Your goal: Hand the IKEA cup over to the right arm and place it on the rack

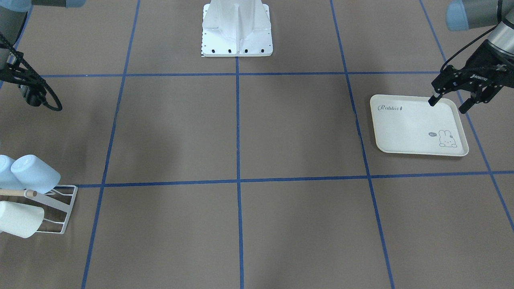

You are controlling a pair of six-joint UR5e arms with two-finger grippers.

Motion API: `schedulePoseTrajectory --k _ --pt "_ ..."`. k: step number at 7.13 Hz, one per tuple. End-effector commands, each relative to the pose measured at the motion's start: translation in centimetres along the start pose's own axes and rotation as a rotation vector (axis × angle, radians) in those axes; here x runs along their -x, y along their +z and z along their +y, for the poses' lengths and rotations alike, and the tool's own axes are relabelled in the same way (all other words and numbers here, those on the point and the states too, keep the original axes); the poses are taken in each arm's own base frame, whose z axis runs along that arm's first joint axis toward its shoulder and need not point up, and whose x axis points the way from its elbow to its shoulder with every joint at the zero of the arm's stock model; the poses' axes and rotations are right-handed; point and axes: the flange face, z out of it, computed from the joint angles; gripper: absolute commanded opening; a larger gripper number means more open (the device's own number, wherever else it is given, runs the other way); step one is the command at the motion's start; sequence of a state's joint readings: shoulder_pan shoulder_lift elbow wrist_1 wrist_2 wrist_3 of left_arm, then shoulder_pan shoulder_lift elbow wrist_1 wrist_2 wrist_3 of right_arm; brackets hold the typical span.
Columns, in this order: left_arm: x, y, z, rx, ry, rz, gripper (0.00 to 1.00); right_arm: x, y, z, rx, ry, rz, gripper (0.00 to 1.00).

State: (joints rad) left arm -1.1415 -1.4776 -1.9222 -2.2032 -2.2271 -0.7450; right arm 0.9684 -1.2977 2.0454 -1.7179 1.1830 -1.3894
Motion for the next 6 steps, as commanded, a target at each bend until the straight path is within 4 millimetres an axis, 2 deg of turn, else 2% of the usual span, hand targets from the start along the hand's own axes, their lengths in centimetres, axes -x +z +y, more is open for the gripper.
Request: schedulePoseTrajectory --k 1,2,4,6 --pt "0.0 0.0 0.0 -0.001 -0.008 0.001 1.0 2.2 7.1 3.1 0.052 -0.088 0.038 0.36" --pt "-0.1 -0.1 0.0 -0.002 -0.009 0.002 1.0 2.5 9.4 3.1 0.056 -0.089 0.034 0.36" --pt "0.0 0.0 0.0 -0.001 -0.01 0.001 1.0 3.0 12.8 2.1 0.056 -0.092 0.039 0.37" --pt "0.0 0.0 0.0 -0.001 -0.01 0.001 1.0 4.3 16.5 1.7 0.038 -0.079 0.045 0.37"
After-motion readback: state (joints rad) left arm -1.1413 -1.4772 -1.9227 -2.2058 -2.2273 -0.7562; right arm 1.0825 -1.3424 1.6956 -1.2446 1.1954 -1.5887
